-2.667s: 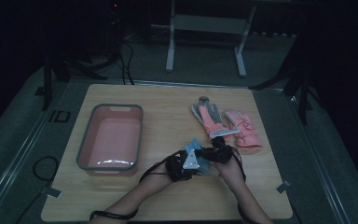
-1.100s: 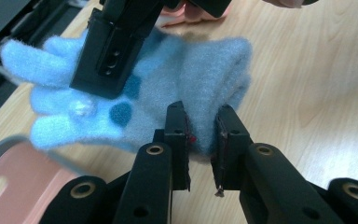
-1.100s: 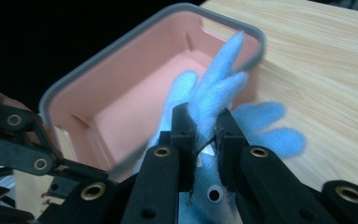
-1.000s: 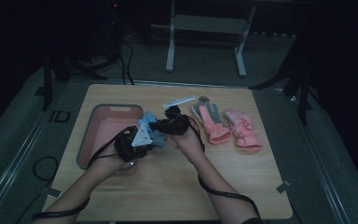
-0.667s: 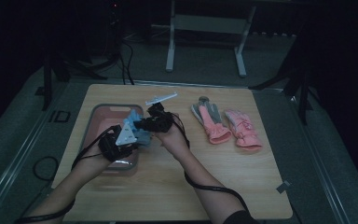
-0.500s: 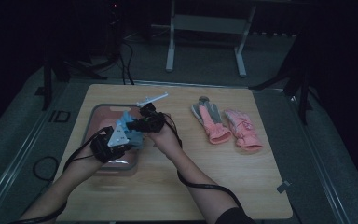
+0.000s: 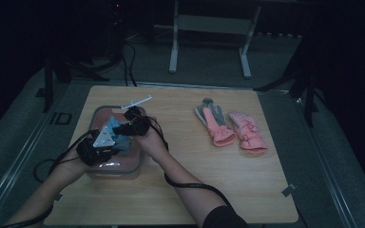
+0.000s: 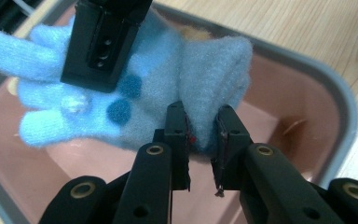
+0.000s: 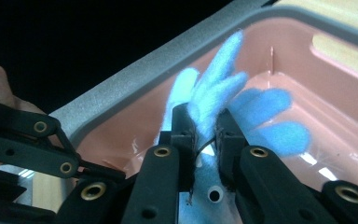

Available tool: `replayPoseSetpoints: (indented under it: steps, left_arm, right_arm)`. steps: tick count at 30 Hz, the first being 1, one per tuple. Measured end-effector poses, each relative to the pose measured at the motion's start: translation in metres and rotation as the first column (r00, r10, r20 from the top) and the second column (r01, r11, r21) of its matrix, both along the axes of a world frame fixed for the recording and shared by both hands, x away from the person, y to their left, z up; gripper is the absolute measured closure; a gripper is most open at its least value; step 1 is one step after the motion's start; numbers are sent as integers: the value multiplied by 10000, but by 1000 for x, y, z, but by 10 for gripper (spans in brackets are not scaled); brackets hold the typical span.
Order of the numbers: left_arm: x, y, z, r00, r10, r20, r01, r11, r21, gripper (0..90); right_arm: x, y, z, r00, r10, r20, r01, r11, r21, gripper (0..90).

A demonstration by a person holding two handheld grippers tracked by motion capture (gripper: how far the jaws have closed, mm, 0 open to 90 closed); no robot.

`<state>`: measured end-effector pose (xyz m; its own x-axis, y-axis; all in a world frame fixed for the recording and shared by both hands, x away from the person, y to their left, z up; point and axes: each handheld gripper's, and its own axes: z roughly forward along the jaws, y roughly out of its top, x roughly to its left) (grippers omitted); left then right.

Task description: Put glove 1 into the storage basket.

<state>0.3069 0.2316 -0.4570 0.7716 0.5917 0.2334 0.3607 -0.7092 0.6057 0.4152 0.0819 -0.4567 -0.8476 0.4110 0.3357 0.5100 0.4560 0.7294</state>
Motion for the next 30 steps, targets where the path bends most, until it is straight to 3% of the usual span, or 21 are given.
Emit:
replayPoseSetpoints:
  steps: [6, 8, 13, 15, 19, 21, 27, 30]
  left_arm:
    - [15, -5, -16, 9992, 20, -401, -5, 9993, 387, 785]
    - [19, -7, -18, 9984, 28, -563, -3, 9990, 444, 785]
    - [25, -7, -21, 9969, -19, -788, 62, 9985, 540, 784]
    - [29, -7, -24, 9949, -21, -1006, 91, 9976, 689, 784]
    - [35, -5, -29, 9924, 125, -1220, -28, 9968, 795, 782]
    - [38, -6, -34, 9908, 164, -1347, -15, 9939, 1103, 782]
    - [41, -7, -40, 9853, 95, -1703, 110, 9928, 1192, 771]
    - [41, -7, -39, 9819, 167, -1889, 64, 9926, 1209, 657]
  right_arm:
    - [15, 4, -18, 9979, -299, -573, 266, 9979, -590, 816]
    - [18, 5, -22, 9980, -384, -507, 337, 9953, -906, 814]
    - [22, 7, -28, 9970, -451, -633, 377, 9927, -1142, 792]
    - [24, 6, -30, 9940, -634, -893, 538, 9929, -1064, 710]
    - [22, 7, -27, 9949, -929, -390, 870, 9874, -1320, 593]
    - [23, 5, -25, 9944, -999, -357, 942, 9863, -1356, 551]
    - [21, -3, -23, 9927, -1164, -303, 1121, 9867, -1175, 480]
    - [20, -8, -21, 9919, -1238, -303, 1200, 9873, -1038, 454]
